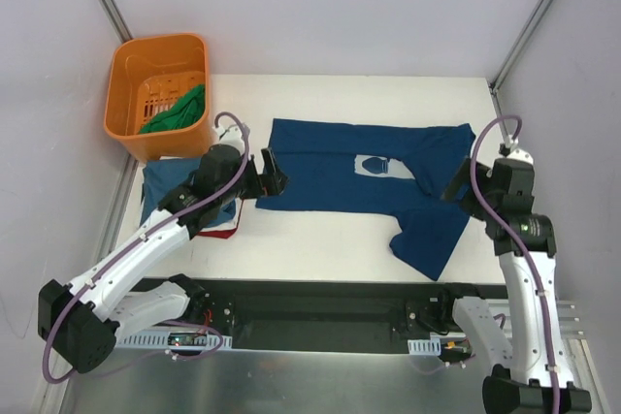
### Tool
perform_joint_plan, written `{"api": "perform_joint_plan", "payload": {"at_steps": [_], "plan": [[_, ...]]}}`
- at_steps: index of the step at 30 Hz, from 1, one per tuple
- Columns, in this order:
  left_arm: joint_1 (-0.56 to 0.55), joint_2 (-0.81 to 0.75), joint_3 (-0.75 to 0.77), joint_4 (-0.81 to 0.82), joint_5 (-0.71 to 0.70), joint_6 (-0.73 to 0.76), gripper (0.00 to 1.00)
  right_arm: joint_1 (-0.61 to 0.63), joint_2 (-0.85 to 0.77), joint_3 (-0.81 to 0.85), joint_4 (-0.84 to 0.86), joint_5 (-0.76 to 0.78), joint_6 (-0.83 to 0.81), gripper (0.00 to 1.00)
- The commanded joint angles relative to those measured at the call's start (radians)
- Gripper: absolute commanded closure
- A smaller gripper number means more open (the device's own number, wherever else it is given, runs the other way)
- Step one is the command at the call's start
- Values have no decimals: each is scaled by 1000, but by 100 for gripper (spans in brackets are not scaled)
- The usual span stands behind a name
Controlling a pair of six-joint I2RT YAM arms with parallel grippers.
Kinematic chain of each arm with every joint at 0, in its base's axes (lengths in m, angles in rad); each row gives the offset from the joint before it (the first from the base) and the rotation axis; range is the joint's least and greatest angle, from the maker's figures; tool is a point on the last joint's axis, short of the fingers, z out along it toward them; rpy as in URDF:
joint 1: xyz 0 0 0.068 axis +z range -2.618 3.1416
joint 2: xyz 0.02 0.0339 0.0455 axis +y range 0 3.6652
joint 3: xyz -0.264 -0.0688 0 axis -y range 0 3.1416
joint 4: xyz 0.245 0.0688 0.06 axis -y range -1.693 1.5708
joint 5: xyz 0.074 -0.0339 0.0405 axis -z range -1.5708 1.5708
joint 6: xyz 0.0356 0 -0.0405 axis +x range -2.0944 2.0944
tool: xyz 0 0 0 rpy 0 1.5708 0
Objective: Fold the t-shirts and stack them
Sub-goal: Grap the side of the flattened tshirt closest away from the robot with both arms
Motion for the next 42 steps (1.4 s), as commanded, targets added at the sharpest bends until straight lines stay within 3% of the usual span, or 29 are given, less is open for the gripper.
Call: {"api": "perform_joint_plan", "payload": {"at_steps": [1, 9, 22, 24, 27, 30, 37, 42], "plan": [[-7, -73, -99, -22, -31, -76, 1, 2, -106, -117, 11, -45, 38, 4], [-7, -96, -207, -32, -23, -140, 1, 0, -164, -225, -41, -46, 43, 4], [-7, -30, -301, -34, -109, -295, 1, 0, -190, -326, 17, -43, 72, 4], [-7, -16, -305, -34, -112, -309, 5, 0, -181, -331, 23, -36, 71, 4], [-7, 27, -294, -29, -118, -330, 20, 0, -172, -343, 32, -25, 69, 4], [-7, 71, -279, -26, -140, -355, 29, 0, -169, -352, 45, -25, 71, 4], [-7, 181, -233, -8, -217, -448, 42, 0, -164, -355, 54, -22, 64, 4], [-7, 261, -190, 7, -267, -488, 43, 0, -150, -358, 63, -33, 61, 4]]}}
